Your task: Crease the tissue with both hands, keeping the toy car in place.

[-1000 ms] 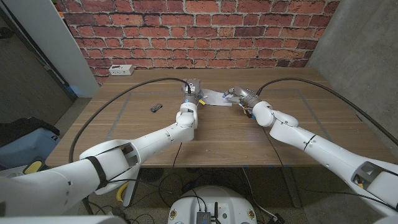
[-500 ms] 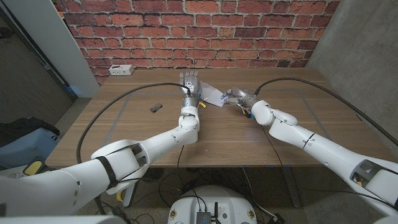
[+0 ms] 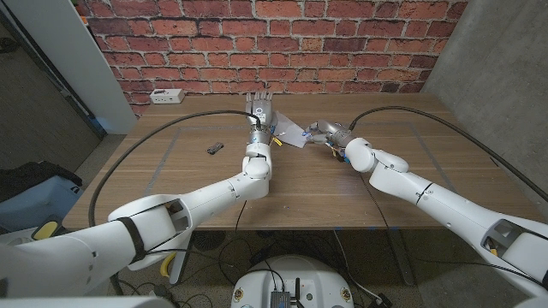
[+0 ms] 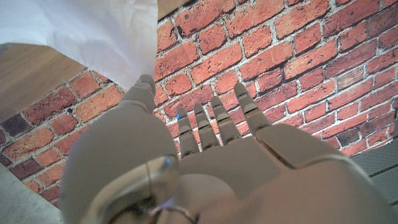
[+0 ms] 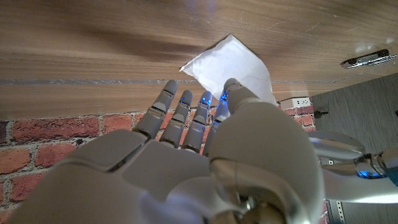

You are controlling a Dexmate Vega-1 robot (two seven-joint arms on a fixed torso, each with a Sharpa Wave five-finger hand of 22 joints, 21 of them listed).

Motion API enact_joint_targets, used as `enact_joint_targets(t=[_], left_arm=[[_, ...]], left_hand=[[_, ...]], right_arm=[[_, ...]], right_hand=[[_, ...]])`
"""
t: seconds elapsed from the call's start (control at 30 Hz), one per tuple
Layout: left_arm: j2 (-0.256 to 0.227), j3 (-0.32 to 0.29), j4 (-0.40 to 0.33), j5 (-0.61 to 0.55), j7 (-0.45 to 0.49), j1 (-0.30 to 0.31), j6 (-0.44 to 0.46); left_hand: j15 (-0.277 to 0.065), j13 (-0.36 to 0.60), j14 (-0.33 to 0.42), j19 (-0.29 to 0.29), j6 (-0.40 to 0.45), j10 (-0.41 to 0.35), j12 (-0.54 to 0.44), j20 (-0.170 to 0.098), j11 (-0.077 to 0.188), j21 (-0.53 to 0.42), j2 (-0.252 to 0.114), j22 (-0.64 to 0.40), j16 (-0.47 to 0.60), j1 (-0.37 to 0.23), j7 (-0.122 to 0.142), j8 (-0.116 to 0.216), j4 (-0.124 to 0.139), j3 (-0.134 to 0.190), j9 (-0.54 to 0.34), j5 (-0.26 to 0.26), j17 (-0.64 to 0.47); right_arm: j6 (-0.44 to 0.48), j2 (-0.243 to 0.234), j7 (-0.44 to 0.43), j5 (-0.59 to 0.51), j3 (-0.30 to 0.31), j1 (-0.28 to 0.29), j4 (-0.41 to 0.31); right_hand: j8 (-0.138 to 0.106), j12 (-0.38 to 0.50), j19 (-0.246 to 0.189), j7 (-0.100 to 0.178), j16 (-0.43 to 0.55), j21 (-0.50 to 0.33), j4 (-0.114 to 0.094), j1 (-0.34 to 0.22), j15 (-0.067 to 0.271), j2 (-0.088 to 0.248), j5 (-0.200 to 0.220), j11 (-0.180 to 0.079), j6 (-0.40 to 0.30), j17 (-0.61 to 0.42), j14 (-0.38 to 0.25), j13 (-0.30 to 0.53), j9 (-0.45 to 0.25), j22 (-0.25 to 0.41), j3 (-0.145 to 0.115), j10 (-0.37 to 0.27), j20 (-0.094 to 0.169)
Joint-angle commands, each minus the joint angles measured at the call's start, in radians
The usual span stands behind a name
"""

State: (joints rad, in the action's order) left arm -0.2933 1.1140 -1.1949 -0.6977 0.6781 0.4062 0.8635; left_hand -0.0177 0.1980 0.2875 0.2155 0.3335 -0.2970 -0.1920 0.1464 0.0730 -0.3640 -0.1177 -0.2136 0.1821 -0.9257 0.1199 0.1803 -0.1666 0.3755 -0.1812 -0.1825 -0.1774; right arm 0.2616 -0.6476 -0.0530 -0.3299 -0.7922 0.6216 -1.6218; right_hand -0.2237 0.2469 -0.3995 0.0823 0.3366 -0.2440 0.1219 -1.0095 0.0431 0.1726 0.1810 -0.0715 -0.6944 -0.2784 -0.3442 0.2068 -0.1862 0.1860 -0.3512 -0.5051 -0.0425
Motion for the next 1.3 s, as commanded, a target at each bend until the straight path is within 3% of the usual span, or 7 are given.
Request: enact_joint_targets(t=[0.03,0.13,0.33,0.57,0.77,0.97,1.3], left_arm=[[0.024,0.053,-0.009,-0.038,-0.185,-0.043,0.153],[0.011,0.059,-0.033,-0.027,-0.227,-0.052,0.161],[-0.014,0.054,-0.112,0.029,-0.382,-0.073,0.230],[-0.042,-0.023,-0.163,0.100,-0.319,-0.029,0.189],[-0.195,-0.032,-0.269,0.129,-0.353,-0.008,-0.056],[-0.272,-0.005,-0.296,0.096,-0.495,-0.041,-0.190],[-0.317,0.010,-0.276,0.005,-0.685,-0.092,-0.366]], left_hand=[[0.000,0.003,0.007,0.001,0.018,-0.012,-0.014,0.003,-0.008,0.000,-0.033,-0.001,0.010,-0.045,0.005,0.011,-0.004,0.025,-0.004,-0.005,-0.002],[-0.004,0.003,0.005,0.004,0.024,-0.008,-0.014,-0.009,-0.005,-0.002,-0.011,0.000,0.008,-0.034,0.018,0.012,0.001,0.011,-0.004,-0.001,-0.001],[0.017,0.003,-0.028,-0.014,0.002,0.029,-0.003,-0.006,-0.018,0.004,0.004,0.000,-0.001,-0.020,-0.005,0.004,0.009,-0.008,-0.004,0.001,-0.001],[0.033,0.003,-0.020,-0.018,0.040,0.000,-0.023,0.008,-0.044,0.003,-0.024,0.000,0.012,-0.001,-0.014,0.020,0.030,-0.016,-0.004,0.002,-0.005],[0.012,0.003,0.019,-0.004,0.237,-0.075,-0.045,0.005,-0.022,-0.009,-0.017,0.000,0.013,0.025,-0.007,0.067,0.034,-0.017,-0.006,0.006,-0.001],[0.031,0.002,-0.070,-0.052,0.256,-0.007,-0.015,0.016,-0.017,0.010,0.010,0.002,-0.010,0.052,0.018,0.047,0.032,-0.041,-0.005,0.009,0.000],[0.046,-0.002,-0.156,-0.093,0.277,0.061,-0.002,0.020,0.012,0.031,0.041,0.009,-0.010,0.031,0.069,0.029,0.005,-0.056,-0.002,0.008,0.003]], right_arm=[[-0.004,-0.008,0.001,0.000,0.008,0.011,-0.016],[-0.001,-0.010,0.002,-0.001,0.009,0.012,-0.019],[-0.006,-0.013,0.020,-0.001,0.005,0.007,-0.019],[-0.020,-0.004,0.045,-0.014,-0.011,-0.017,-0.006],[-0.040,-0.002,0.070,-0.011,-0.015,-0.030,-0.004],[-0.059,-0.002,0.088,0.002,-0.012,-0.032,-0.005],[-0.066,0.006,0.120,0.000,-0.022,-0.044,-0.004]], right_hand=[[0.002,-0.006,-0.005,0.000,-0.003,-0.002,0.001,0.003,0.081,-0.009,-0.002,0.004,0.009,-0.003,0.003,0.001,-0.002,0.004,0.005,0.005,-0.005],[0.003,-0.006,-0.005,0.000,-0.003,-0.002,0.001,0.004,0.082,-0.010,-0.002,0.004,0.009,-0.003,0.003,0.001,-0.002,0.004,0.007,0.005,-0.005],[0.004,-0.007,-0.005,0.000,-0.004,-0.002,0.002,0.005,0.082,-0.013,-0.002,0.005,0.007,-0.002,0.004,0.001,-0.002,0.003,0.009,0.004,-0.006],[0.007,-0.008,-0.002,0.004,-0.005,-0.001,0.003,0.007,0.088,-0.013,-0.001,0.001,0.008,-0.001,0.009,0.001,-0.003,0.003,0.011,0.001,-0.007],[0.020,-0.016,-0.001,0.004,-0.011,0.000,-0.015,0.050,0.079,-0.031,-0.005,0.009,0.026,0.003,0.013,0.001,-0.003,0.003,0.034,0.010,-0.015],[0.039,-0.031,0.011,-0.008,-0.029,0.008,-0.044,0.136,0.054,-0.066,0.001,0.034,0.077,0.016,0.022,0.001,-0.002,0.002,0.076,0.033,-0.029],[0.035,-0.033,0.003,-0.006,-0.032,0.006,-0.029,0.111,0.069,-0.019,0.012,0.033,0.080,0.026,-0.001,0.001,-0.003,0.002,0.041,0.033,-0.011]])
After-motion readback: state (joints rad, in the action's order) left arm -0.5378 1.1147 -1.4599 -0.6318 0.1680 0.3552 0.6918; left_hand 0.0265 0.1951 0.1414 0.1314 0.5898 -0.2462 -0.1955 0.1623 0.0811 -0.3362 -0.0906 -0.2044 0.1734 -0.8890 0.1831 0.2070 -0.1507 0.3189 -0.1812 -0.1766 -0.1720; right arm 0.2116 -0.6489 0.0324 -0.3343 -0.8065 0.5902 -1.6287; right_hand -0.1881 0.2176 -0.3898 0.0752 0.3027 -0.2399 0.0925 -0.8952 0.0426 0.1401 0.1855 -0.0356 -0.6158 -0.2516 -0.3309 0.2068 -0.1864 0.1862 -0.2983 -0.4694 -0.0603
